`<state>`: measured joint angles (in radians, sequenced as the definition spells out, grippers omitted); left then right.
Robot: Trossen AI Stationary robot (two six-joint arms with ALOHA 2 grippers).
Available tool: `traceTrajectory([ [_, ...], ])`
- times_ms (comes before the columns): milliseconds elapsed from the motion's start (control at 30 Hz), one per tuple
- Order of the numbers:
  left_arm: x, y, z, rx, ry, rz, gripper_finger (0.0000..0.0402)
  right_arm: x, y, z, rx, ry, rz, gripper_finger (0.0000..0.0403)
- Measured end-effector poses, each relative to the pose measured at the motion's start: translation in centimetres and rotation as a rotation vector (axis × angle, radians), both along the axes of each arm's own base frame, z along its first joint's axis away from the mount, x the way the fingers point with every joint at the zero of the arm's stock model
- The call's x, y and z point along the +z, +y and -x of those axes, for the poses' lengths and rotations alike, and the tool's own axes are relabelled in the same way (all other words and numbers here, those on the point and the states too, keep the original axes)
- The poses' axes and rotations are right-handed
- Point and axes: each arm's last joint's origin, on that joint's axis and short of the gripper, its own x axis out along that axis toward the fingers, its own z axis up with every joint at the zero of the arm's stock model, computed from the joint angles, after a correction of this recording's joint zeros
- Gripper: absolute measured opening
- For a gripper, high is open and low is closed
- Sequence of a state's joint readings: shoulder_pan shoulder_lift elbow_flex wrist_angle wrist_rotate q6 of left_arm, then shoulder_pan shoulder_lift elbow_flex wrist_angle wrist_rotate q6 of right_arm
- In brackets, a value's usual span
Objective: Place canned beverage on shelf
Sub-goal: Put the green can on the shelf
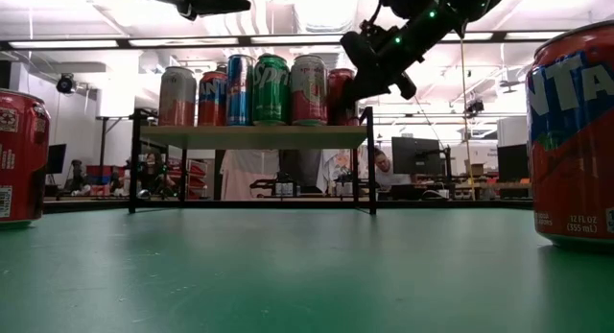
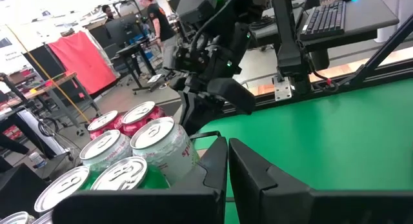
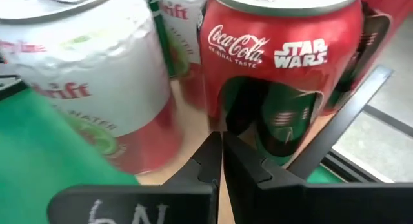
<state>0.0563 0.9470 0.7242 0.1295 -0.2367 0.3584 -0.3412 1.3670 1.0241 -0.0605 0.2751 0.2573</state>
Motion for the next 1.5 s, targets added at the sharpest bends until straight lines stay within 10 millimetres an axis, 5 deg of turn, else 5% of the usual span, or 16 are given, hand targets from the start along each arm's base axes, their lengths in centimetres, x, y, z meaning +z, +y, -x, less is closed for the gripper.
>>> traceTrajectory([
  [833,-0.4,0.0,-0.3,0.000,0.020,0.005,0.0000,0.2,-0.6,0.0,-0.029,0.005,0.065,0.0009],
  [1000,0.3,-0.1,0.4,0.007,0.040,0.075,0.0000,0.9,1.0,-0.1,0.021,-0.016,0.068,0.0009],
  [1500,7.2,-2.3,2.3,0.081,0.368,0.534,0.0000,2.7,7.6,-0.5,0.229,-0.081,0.083,0.0009],
])
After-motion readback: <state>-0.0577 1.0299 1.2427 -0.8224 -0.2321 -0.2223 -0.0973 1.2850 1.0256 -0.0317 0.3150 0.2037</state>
